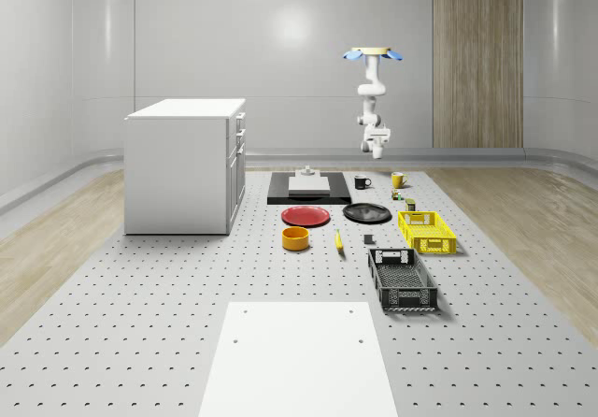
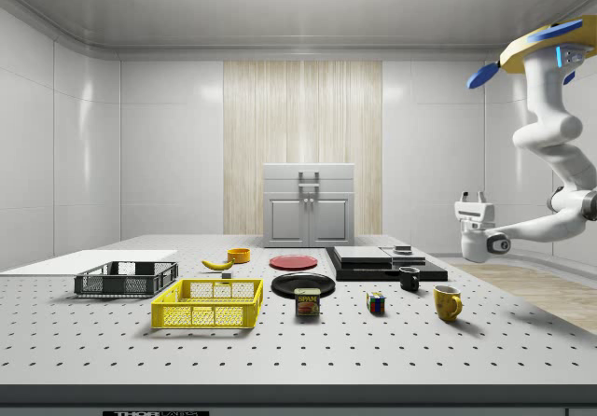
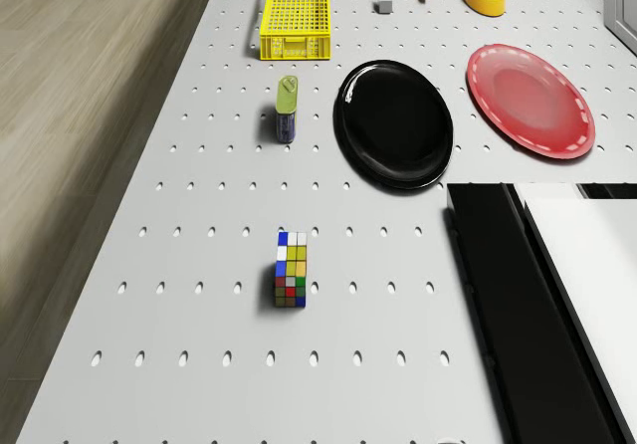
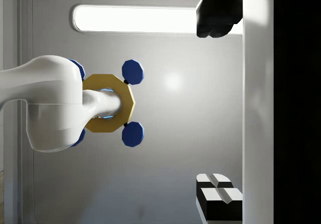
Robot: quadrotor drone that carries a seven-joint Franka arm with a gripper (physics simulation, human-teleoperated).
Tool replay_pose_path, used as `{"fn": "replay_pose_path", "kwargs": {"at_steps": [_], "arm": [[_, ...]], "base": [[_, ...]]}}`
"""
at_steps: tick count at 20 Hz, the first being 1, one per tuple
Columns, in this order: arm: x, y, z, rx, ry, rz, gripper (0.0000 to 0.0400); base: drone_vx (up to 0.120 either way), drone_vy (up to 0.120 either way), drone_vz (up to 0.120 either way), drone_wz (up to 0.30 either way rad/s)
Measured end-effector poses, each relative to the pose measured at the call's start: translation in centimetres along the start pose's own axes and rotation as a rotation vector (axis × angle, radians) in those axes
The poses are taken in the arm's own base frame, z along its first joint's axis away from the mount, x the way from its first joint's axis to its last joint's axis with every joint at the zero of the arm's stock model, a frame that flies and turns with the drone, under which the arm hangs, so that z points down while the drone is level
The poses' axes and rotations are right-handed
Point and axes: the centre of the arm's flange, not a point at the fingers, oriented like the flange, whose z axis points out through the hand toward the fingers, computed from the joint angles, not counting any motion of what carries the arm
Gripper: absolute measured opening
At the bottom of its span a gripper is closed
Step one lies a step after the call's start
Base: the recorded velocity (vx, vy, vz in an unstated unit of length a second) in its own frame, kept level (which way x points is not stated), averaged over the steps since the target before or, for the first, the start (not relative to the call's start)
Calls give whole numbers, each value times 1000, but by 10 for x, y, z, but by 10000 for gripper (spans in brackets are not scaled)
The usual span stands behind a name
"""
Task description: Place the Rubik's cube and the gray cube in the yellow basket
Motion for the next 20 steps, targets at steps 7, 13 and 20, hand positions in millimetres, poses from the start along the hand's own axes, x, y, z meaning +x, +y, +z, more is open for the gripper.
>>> {"fn": "replay_pose_path", "kwargs": {"at_steps": [7, 13, 20], "arm": [[-1, 0, 0, 0, 7, 0, 400], [-2, -1, 0, -6, 20, 0, 400], [-6, -3, 0, -34, 56, -1, 400]], "base": [[120, 120, 0, 0], [120, 93, 0, 0], [120, 0, 0, 0]]}}
